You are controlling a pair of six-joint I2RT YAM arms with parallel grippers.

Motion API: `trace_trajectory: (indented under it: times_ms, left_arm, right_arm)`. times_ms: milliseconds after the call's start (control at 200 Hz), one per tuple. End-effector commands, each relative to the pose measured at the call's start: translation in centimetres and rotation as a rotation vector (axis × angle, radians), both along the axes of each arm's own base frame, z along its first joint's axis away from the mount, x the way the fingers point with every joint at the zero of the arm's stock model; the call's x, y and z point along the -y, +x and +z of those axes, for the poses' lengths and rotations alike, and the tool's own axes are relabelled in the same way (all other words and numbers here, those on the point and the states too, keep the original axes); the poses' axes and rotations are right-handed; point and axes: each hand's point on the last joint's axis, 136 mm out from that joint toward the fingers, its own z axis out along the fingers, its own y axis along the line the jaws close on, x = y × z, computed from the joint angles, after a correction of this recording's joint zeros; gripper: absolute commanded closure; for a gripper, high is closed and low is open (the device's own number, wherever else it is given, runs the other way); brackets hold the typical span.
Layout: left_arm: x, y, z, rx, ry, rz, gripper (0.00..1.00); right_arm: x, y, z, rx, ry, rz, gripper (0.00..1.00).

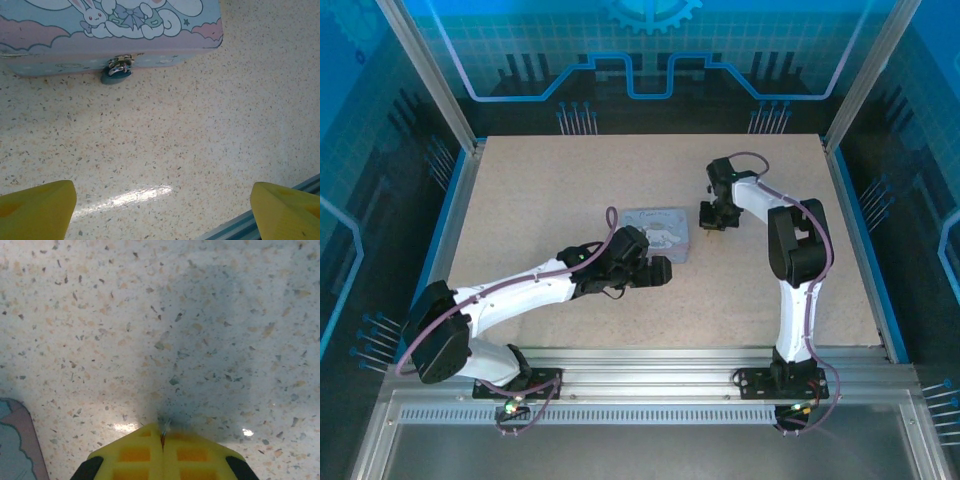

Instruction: Unlock a padlock with a key

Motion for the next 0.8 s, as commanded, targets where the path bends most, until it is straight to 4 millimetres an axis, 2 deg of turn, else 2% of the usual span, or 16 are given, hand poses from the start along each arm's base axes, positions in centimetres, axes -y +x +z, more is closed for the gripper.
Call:
trace_trajectory:
  times_ms: [0, 95, 180, 315, 435, 575, 795]
  left_arm:
    - [0.1, -0.4, -0.8, -0.014, 0.001, 0.001, 0.08]
    - [0.0, -0.3, -0.6, -0.007, -0.005, 0.005, 0.08]
    - [-0.1, -0.3, -0.3, 0.004, -0.015, 0.008, 0.08]
    - [-0.6, 0.2, 0.9, 0.035, -0.055, 0.027, 0.08]
    - [-1.5, 1.2, 2.7, 0.062, -0.137, 0.061, 0.08]
    - [-2.6, 2.4, 5.9, 0.114, -0.247, 0.077, 0.08]
    - [-3.8, 4.1, 11.6, 0.177, -0.480, 0.051, 0.10]
  right_arm:
    - [0.5, -1.5, -0.6, -0.044, 0.023, -0.010, 1.00]
    - [0.1, -1.6, 0.9, -0.006, 0.055, -0.006, 1.00]
    - [-0.3, -1.8, 3.0, 0.045, 0.091, 0.000, 1.00]
    - [-1.2, -2.3, 7.5, 0.157, 0.177, 0.035, 1.00]
    - [-2.5, -3.5, 12.3, 0.275, 0.281, 0.098, 1.00]
    - [-4.3, -6.0, 17.9, 0.422, 0.423, 0.226, 1.00]
    - [-7.2, -11.5, 26.0, 0.643, 0.669, 0.457, 1.00]
